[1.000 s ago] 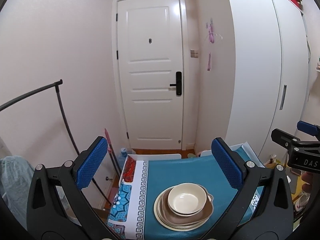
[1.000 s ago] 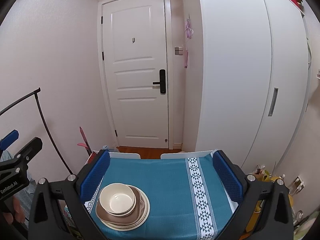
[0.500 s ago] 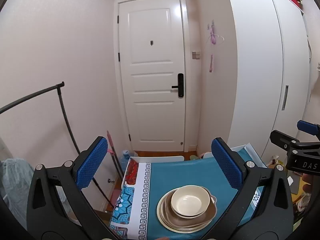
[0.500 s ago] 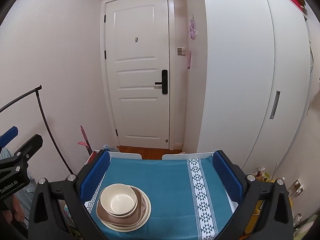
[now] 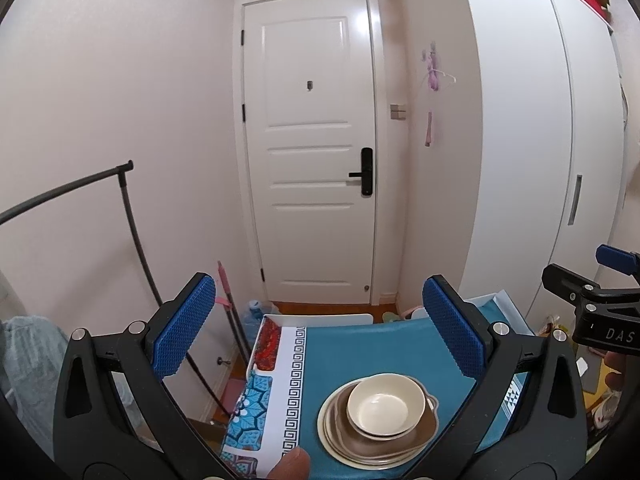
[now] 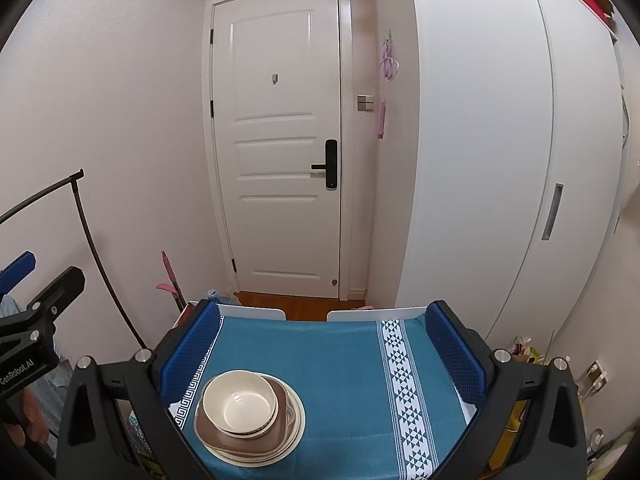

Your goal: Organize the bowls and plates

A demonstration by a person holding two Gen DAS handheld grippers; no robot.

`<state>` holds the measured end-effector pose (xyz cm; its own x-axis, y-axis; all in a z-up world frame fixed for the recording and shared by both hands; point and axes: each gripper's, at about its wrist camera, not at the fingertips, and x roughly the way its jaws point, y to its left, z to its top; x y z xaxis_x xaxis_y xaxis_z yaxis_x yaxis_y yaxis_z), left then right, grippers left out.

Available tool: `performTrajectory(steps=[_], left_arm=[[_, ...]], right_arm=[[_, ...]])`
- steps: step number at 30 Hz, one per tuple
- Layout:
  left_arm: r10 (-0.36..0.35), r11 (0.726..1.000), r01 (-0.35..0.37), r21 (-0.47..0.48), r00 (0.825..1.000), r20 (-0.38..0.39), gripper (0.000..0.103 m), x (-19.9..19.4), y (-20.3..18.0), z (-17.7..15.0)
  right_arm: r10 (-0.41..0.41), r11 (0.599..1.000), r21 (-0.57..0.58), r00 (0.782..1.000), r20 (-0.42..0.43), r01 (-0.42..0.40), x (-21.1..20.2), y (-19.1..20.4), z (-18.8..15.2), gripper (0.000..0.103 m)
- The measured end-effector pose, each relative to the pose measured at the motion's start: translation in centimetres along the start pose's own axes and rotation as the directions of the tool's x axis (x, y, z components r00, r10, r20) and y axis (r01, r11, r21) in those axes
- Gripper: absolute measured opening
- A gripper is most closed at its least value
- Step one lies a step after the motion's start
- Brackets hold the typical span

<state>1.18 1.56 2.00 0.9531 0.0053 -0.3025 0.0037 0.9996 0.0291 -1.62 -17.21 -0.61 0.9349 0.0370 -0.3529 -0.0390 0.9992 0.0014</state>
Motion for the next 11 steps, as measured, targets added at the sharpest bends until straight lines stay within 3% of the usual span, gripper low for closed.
performTrajectory(steps=[11], left_arm=[[0.015,1.0,-0.015,0.007,1.0,-0.016,0.103,1.8,0.6,-0.2]], right_arm=[[0.009,1.0,-0.002,1.0,-0.028,-0.009,1.9,0.8,0.2,0.102]])
